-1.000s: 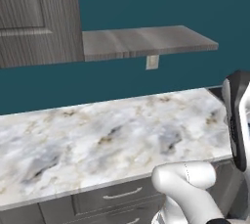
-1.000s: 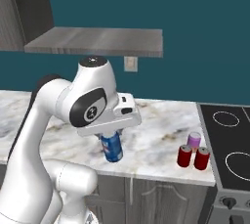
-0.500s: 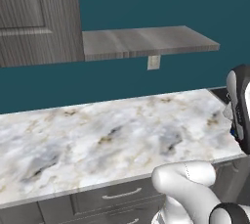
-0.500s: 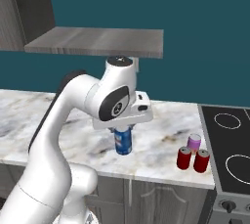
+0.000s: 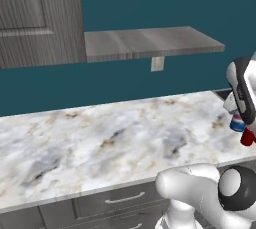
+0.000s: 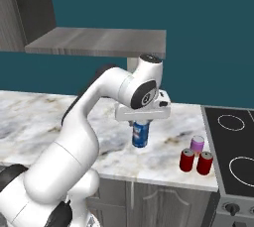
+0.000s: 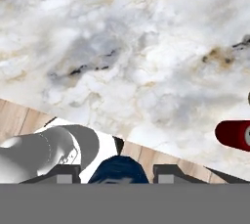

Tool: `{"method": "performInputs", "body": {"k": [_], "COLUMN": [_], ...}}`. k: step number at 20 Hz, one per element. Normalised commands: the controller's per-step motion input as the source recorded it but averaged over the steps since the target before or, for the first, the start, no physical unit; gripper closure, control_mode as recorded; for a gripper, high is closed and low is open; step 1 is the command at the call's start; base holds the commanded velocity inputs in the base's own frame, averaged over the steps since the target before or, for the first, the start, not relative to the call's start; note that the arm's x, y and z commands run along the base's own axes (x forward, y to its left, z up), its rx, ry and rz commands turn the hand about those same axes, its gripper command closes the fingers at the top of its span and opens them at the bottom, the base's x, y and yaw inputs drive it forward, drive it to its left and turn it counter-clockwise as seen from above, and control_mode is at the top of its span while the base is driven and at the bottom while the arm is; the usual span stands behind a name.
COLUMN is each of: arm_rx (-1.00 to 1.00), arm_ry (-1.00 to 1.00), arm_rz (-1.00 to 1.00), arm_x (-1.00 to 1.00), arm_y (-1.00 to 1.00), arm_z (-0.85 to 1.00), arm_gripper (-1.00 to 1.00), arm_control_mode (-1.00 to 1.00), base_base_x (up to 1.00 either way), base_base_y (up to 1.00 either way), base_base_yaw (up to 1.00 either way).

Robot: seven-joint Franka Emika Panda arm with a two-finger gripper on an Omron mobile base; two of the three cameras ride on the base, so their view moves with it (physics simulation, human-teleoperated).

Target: Four empty soda cans are scattered around the kitchen. Gather all the cans and cluster them next to the stove for recycling.

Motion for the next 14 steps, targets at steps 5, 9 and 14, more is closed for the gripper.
{"method": "performInputs", "body": {"k": [5, 9, 14], "arm_rx": [0.0, 0.0, 0.01], "arm_ry": [0.0, 0.02, 0.03], "arm_rz": [-0.07, -0.18, -0.18], "arm_x": [0.19, 0.58, 0.76], "arm_y": [-0.05, -0.32, -0.49], "arm_z": [-0.06, -0.23, -0.26], "arm_gripper": [1.0, 1.0, 1.0], "arm_control_mode": [-1.0, -1.0, -1.0], "base_base_x": [0.0, 0.0, 0.0], "base_base_y": [0.0, 0.0, 0.0], "base_base_yaw": [0.0, 0.0, 0.0]}}
